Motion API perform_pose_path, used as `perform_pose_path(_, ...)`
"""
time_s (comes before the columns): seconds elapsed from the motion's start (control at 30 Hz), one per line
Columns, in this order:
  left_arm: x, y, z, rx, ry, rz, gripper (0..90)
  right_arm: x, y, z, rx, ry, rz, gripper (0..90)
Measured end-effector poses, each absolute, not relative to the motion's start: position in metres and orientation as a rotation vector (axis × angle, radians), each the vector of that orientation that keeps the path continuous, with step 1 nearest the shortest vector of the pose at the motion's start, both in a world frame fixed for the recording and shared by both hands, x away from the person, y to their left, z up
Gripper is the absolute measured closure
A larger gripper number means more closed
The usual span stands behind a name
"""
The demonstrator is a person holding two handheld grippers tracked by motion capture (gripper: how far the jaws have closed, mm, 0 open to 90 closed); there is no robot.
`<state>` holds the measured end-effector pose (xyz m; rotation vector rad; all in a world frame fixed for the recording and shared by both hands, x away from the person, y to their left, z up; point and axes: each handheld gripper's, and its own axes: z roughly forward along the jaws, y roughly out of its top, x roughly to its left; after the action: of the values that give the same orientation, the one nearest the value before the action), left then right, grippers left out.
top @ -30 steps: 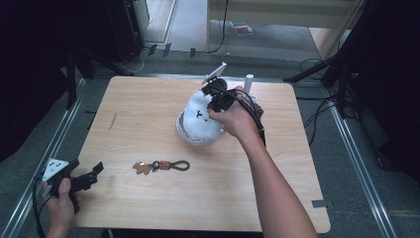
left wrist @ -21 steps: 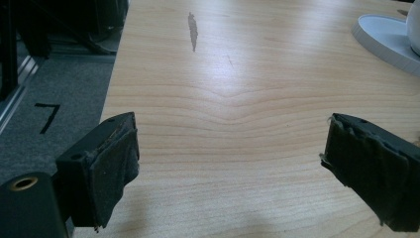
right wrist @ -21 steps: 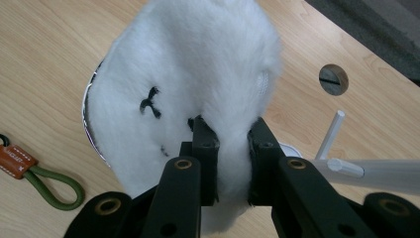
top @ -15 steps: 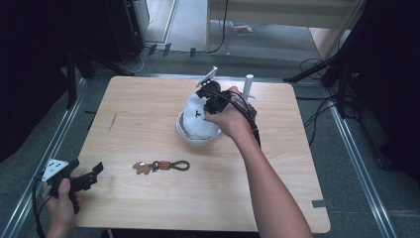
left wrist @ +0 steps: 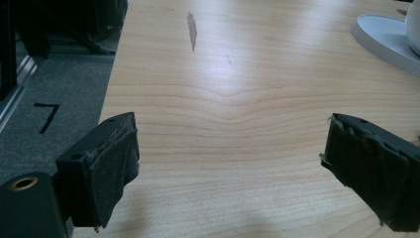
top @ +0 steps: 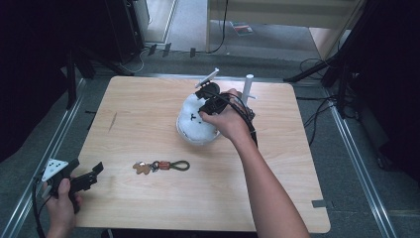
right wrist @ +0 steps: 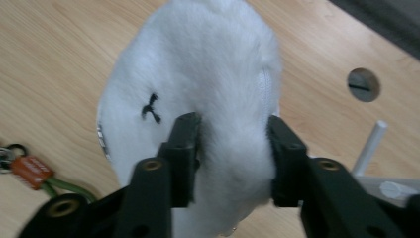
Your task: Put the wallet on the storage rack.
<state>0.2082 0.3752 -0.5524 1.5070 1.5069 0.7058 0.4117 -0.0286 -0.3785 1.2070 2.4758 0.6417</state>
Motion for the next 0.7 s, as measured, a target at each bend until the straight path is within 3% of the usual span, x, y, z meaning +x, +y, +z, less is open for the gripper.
perform_pose_path(0.23,0.208,0.375,-0.552,1.512,1.507,0.708,7.6,0.412,-0.040,-0.371,1.281,2.473,0.715,36.4)
perform_pose_path(0.7,0.209,0.374,-0.552,1.519,1.502,0.705,8.4,0.405,-0.051,-0.356,1.317,2.450,0.752,26.3)
